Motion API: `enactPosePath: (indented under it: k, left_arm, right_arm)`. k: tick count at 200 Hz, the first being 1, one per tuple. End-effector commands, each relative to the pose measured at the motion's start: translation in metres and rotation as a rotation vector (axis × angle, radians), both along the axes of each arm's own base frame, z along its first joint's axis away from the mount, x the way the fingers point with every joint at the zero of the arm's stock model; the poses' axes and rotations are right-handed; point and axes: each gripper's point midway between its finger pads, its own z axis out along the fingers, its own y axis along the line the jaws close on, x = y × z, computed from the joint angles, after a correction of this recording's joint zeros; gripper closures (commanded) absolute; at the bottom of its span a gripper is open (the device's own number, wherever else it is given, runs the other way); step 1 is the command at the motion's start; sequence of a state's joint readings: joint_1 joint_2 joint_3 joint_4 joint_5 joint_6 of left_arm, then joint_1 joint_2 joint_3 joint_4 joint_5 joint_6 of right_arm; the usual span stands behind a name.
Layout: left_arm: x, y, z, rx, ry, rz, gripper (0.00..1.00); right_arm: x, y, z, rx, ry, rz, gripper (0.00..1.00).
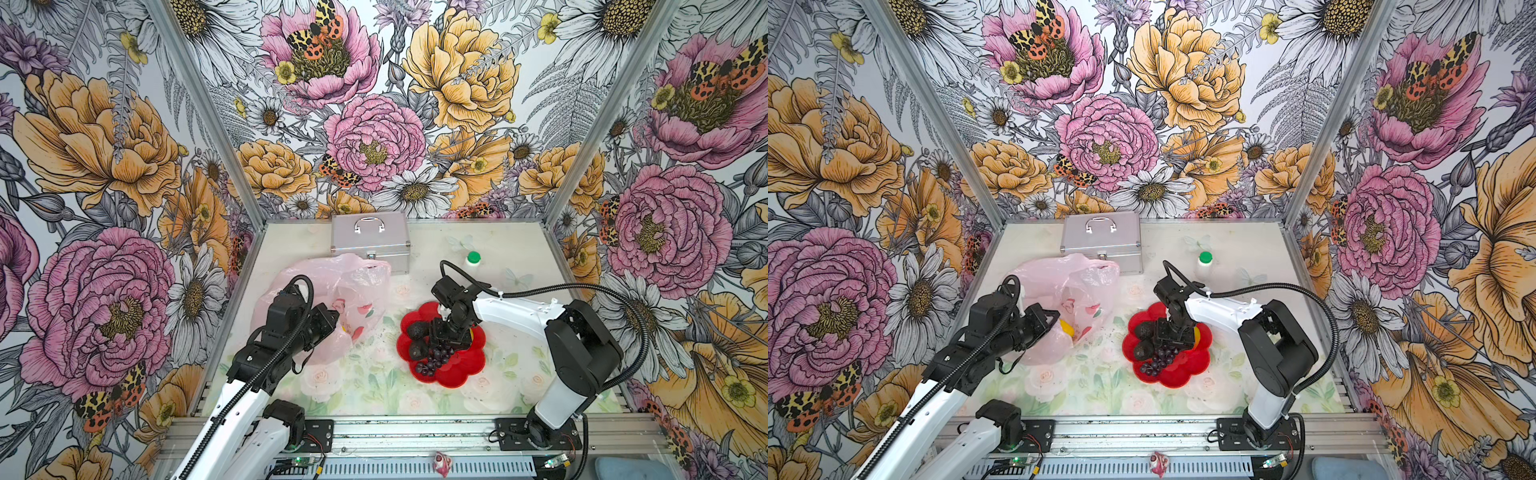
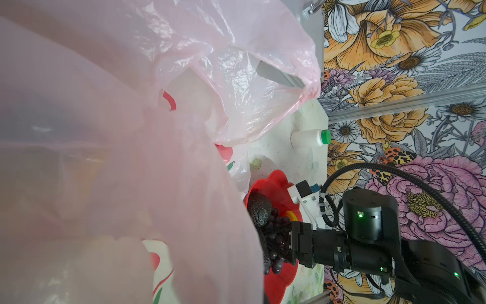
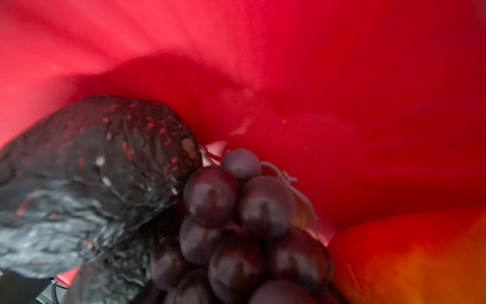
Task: Place the fruits into the plastic bag
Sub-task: Pick up the fruit from the plate.
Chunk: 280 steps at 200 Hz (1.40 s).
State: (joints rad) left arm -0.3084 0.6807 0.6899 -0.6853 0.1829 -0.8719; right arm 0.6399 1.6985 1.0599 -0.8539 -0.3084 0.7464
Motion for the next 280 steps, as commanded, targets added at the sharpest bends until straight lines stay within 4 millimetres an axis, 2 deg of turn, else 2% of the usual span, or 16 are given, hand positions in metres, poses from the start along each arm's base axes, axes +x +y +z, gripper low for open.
enactPosePath:
  k: [1,20,76,140,178,210,254,280]
  left_arm:
    - [0.0,-0.002,0.007,0.0,-0.014,-0.024,1.0]
    - [-0.001,-0.001,0.006,-0.002,-0.015,-0.024,1.0]
    - [-0.006,0.001,0.001,-0.019,-0.003,-0.004,1.0]
    - [-0.005,0.001,0.011,-0.025,-0.028,-0.001,1.0]
    - [-0.003,0.001,0.016,-0.021,-0.042,-0.004,1.0]
    - [-0.002,-0.001,0.022,-0.024,-0.052,-0.014,1.0]
    - [-0.001,-0.002,0.031,-0.02,-0.074,-0.028,1.0]
    - [-0.001,-0.003,0.034,-0.024,-0.079,-0.031,1.0]
  right_arm:
    - [0.005,0.0,0.007,0.022,-0.039,-0.019,0.49]
    - [0.002,-0.003,0.015,0.036,-0.062,-0.021,0.56]
    - [-0.002,-0.012,0.039,0.105,-0.12,-0.032,0.6]
    - [0.002,-0.016,0.089,0.258,-0.218,-0.072,0.62]
    - [0.007,-0.007,0.134,0.383,-0.284,-0.08,0.62]
    - [0.018,0.002,0.174,0.472,-0.334,-0.088,0.62]
    - [0.052,0.031,0.231,0.597,-0.385,-0.092,0.62]
    - [0.074,0.055,0.255,0.708,-0.388,-0.105,0.62]
